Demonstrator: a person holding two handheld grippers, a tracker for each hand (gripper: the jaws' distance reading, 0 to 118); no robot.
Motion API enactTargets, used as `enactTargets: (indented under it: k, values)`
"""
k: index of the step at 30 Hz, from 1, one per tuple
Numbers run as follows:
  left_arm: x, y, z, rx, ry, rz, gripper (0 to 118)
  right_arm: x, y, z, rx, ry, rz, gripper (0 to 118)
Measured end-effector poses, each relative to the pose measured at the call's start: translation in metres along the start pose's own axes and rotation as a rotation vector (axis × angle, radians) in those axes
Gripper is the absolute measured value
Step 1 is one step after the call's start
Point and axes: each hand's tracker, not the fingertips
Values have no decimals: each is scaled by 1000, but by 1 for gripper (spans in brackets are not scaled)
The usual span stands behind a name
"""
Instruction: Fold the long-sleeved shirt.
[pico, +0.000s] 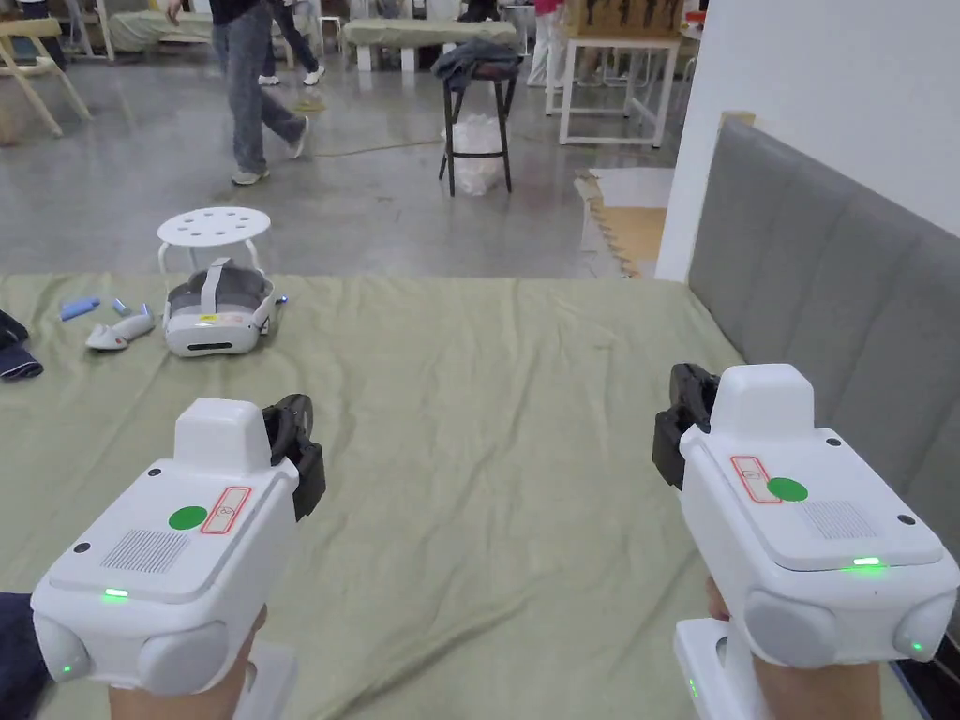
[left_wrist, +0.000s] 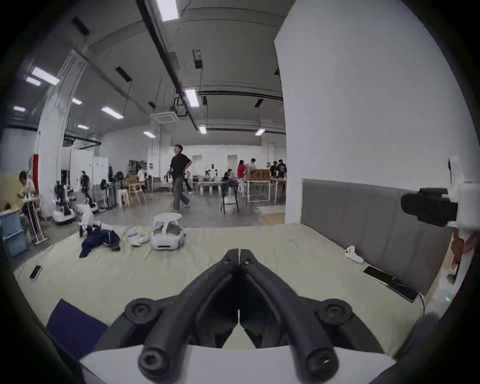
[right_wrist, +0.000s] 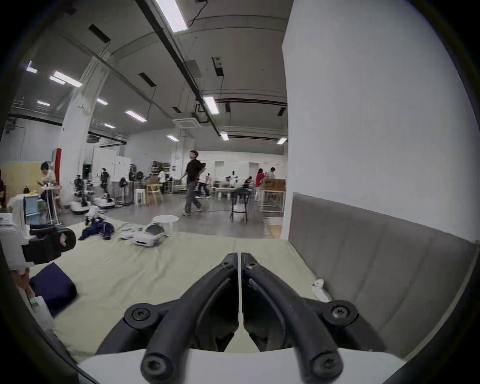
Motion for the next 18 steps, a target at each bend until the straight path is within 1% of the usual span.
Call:
enactTargets:
  k: [1,4,10,13,15,18]
  values:
    - [5,-6,1,10,32,-13,3,0,-6,4,2,-14,-5,1]
    - [12,-20,11,28,46,-55,3,0,-22,14,9,-20,-19,1]
    - [21,-44,31,40,57,-93,3,-8,-51,24,-15,-31,1,1]
    - [18,-55,32,29,71,-81,3,-7,-58,26,-19,-46,-6,1]
    - [13,-59,32,8,82,-54,4,-5,-59,25,-23,-51,-1,1]
    - [7,-61,31,-13,91,-48,4,-2,-58,24,-39,-66,12,1]
